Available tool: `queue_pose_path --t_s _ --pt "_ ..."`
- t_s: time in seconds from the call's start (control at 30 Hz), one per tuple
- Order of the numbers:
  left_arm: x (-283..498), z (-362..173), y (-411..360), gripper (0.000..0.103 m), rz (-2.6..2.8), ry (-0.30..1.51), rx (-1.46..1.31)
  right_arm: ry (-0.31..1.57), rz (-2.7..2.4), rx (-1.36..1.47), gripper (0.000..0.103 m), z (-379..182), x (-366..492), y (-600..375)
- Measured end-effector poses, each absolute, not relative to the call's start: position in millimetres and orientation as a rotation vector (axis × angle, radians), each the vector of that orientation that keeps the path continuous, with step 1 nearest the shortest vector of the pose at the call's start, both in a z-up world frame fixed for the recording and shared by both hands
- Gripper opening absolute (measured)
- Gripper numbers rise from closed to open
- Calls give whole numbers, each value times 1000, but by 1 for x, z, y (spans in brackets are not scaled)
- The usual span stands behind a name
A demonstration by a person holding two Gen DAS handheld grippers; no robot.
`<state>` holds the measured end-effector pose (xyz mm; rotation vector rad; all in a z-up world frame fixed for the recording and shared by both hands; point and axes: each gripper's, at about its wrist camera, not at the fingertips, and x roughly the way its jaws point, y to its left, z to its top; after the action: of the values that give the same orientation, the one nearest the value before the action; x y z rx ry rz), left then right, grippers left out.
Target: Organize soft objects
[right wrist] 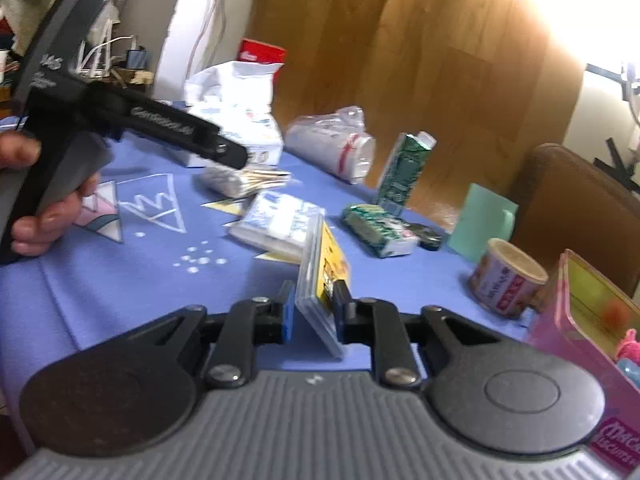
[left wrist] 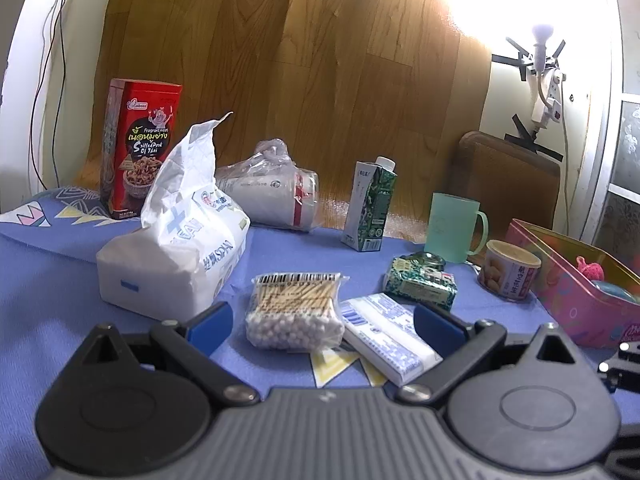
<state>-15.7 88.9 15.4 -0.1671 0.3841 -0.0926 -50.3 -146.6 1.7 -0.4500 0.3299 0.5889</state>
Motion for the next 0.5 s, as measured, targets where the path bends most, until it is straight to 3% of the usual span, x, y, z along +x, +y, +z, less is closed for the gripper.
queue_pose_path --t_s 0.13,0.27,0.4,0.5 --pt "-15 15 88 100 -95 386 -162 340 609 -416 46 2 -55 -146" --pt "-14 15 89 100 -104 390 -167 355 641 -334 54 7 -56 -152" --pt "-14 15 89 101 -102 398 -168 358 614 -259 86 10 -51 -159" --pt "-13 15 88 102 -103 405 -162 401 599 -237 90 9 -41 -162"
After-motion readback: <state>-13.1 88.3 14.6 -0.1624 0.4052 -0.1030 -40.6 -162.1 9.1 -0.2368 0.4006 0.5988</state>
